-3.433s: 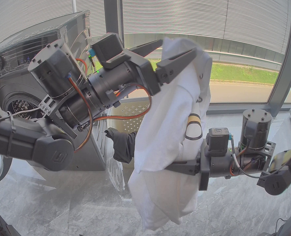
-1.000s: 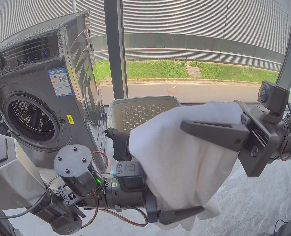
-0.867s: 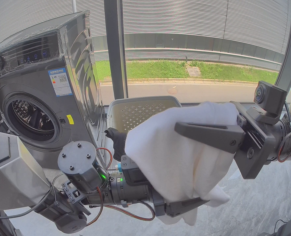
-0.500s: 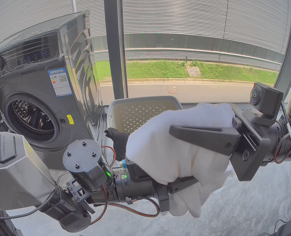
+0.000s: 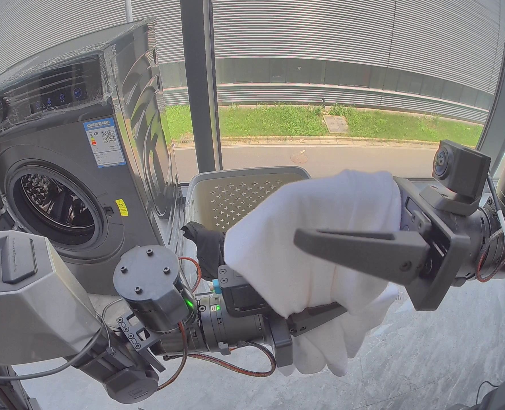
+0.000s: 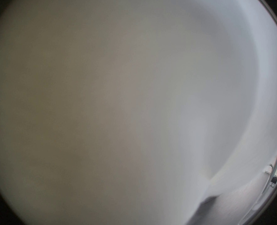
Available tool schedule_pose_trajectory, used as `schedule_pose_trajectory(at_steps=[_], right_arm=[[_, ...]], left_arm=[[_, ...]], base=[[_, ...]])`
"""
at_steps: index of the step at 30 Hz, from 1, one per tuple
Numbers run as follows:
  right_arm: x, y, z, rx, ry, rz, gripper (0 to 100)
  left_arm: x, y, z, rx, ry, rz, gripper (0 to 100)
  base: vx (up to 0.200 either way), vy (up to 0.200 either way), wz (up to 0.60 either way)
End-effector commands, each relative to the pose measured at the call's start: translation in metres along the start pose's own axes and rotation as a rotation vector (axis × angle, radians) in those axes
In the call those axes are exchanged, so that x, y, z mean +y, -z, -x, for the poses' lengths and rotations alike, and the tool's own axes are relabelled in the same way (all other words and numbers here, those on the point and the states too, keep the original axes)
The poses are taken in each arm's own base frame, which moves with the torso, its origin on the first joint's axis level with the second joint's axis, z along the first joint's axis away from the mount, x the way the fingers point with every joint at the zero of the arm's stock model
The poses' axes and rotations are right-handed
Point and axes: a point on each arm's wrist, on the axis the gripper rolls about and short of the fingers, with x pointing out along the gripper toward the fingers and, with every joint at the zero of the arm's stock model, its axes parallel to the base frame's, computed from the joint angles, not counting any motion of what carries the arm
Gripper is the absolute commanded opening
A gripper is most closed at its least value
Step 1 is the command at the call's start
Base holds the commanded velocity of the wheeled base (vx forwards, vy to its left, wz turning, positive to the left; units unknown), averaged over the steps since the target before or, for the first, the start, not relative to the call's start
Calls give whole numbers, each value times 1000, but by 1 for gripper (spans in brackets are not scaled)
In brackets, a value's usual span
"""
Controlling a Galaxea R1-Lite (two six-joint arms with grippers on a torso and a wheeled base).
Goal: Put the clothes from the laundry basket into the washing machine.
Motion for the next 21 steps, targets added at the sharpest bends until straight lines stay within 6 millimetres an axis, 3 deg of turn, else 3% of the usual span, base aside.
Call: schedule_pose_trajectory(at_steps=[1, 4, 6, 7, 8, 13, 18, 19, 20, 21], right_arm=[[-4, 8, 7, 18, 40, -28, 100], [-11, 38, 31, 93, 151, -102, 100], [-11, 38, 31, 93, 151, -102, 100], [-11, 72, 63, 182, 252, -180, 100], [-10, 83, 75, 213, 288, -205, 100], [-7, 115, 112, 287, 471, -271, 100], [-18, 110, 129, 234, 644, -261, 100], [-28, 87, 133, 142, 699, -200, 100], [-30, 81, 134, 117, 710, -185, 100], [-36, 60, 138, 45, 745, -130, 100]], left_arm=[[9, -8, 7, -31, -43, -13, 0], [18, -20, 18, -60, -85, -32, 0], [18, -20, 18, -60, -85, -32, 0], [27, -35, 34, -91, -138, -62, 0], [30, -41, 41, -103, -162, -74, 0], [44, -63, 79, -143, -284, -95, 0], [47, -75, 113, -165, -395, -93, 0], [43, -77, 131, -169, -462, -75, 0], [42, -77, 135, -168, -481, -68, 0], [33, -73, 150, -158, -526, -31, 0]], base=[[0, 0, 0], [0, 0, 0], [0, 0, 0], [0, 0, 0], [0, 0, 0], [0, 0, 0], [0, 0, 0], [0, 0, 0], [0, 0, 0], [0, 0, 0]])
